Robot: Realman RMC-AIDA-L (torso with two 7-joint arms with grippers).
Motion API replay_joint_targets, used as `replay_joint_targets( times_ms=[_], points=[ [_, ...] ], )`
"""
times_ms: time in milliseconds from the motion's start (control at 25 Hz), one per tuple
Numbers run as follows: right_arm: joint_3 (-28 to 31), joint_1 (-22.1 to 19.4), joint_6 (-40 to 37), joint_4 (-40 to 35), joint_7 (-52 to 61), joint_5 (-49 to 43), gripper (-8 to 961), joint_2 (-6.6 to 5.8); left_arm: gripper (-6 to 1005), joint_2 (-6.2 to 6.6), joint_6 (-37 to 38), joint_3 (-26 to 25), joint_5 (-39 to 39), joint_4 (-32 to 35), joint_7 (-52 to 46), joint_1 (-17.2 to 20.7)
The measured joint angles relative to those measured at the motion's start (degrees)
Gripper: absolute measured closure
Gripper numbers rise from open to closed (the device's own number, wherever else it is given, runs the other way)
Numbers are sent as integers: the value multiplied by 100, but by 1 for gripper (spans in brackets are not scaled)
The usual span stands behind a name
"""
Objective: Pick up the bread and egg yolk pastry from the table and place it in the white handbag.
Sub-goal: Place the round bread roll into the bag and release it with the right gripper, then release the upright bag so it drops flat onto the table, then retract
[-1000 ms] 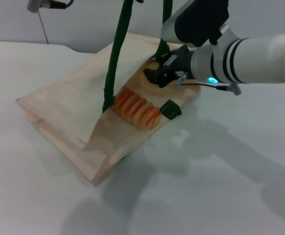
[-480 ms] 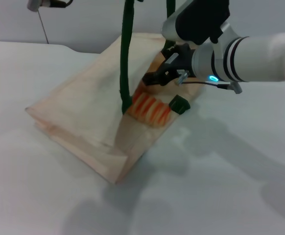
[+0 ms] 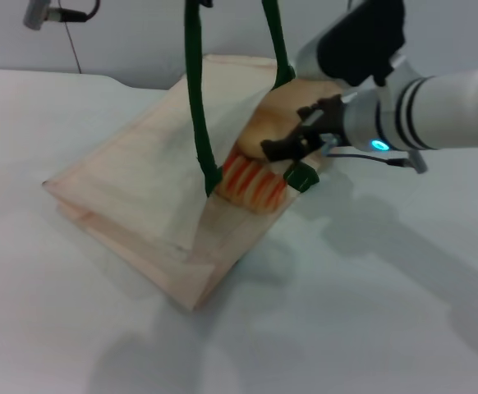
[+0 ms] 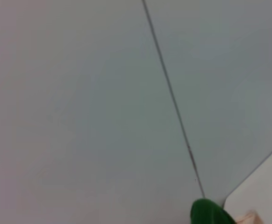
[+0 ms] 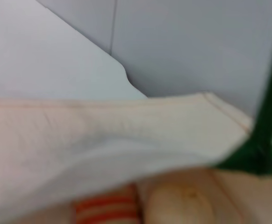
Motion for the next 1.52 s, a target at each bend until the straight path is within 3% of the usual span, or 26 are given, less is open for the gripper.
replay_joint_targets(
  times_ms=[480,840,920,1200,1360,1520],
  points=[
    [1689,-608,-553,-53,1,-1269,111,-11,878,5,328,-32,154,-275,26,330],
    [2349,-689,-576,-135,6,-1581,116,2,837,1,649,-106,120,-791,243,426],
    [2445,-712,-577,-144,6,-1596,117,4,820,6,1026,-103,93,-1324,343,441],
    [2607,-780,-536,-159,-9,-1602,116,6,762,0,2043,-70,-507,-1937,851,612],
    [2609,-822,-368,-159,-6,-1562,116,20,601,-6,2904,76,-785,-2074,1074,875],
    [2477,-1088,183,-246,-26,-1263,116,38,435,-4,4270,499,-799,-2261,1138,1286]
  ],
)
